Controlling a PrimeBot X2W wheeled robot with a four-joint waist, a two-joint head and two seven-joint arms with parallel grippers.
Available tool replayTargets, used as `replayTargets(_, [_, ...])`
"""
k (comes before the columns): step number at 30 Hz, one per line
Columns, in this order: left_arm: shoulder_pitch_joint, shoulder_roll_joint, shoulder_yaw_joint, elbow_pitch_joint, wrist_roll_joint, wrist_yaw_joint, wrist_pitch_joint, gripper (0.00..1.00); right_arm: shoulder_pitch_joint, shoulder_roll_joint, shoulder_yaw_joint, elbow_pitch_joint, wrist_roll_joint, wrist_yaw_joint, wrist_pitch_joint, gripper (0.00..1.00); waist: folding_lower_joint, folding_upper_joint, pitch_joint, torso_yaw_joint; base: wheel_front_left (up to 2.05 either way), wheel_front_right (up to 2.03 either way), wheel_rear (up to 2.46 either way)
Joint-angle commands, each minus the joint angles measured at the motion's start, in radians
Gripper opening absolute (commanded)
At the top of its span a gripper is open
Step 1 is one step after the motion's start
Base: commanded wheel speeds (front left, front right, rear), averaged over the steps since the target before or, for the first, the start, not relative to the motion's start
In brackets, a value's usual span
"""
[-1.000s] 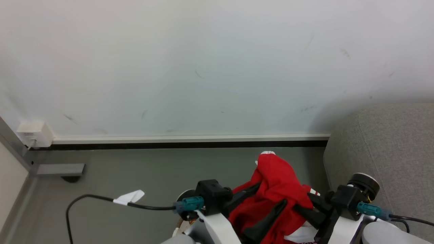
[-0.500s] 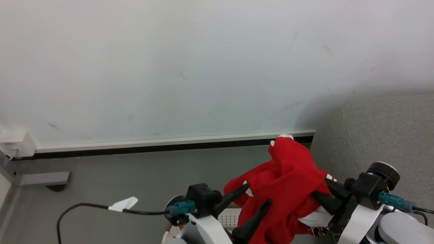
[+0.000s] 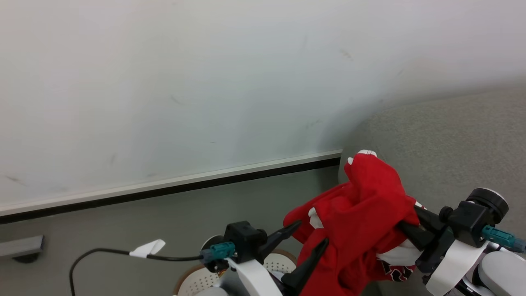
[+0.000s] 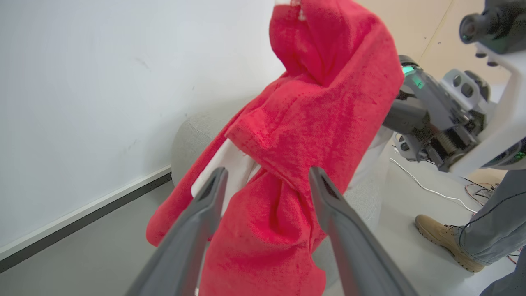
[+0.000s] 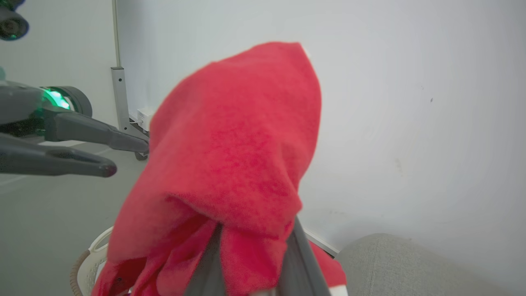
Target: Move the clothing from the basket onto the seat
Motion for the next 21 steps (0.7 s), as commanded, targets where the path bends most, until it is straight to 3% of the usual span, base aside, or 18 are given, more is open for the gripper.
replayTargets(1, [-0.006,0.0,0.001,0.0,0.0,-0.003,-0.004,1.0,0.006,-0.009,-0.01,-0.003,-0.005,-0.002,-0.004,0.0,0.0,0.0,-0.001,-0.027,0.0,0.0,0.0])
replayTargets(10, [-0.01,-0.013,-0.004,0.008,-0.006,-0.007,-0.016,1.0,0.012,-0.032,-0.034,-0.009,-0.011,-0.002,-0.004,0.0,0.0,0.0,-0.008,-0.091,0.0,0.0,0.0])
replayTargets(21, [-0.017,-0.018,-0.009,0.011,-0.01,-0.012,-0.021,1.0,0.022,-0.045,-0.056,-0.012,-0.009,-0.002,-0.004,0.0,0.0,0.0,-0.007,-0.1,0.0,0.0,0.0])
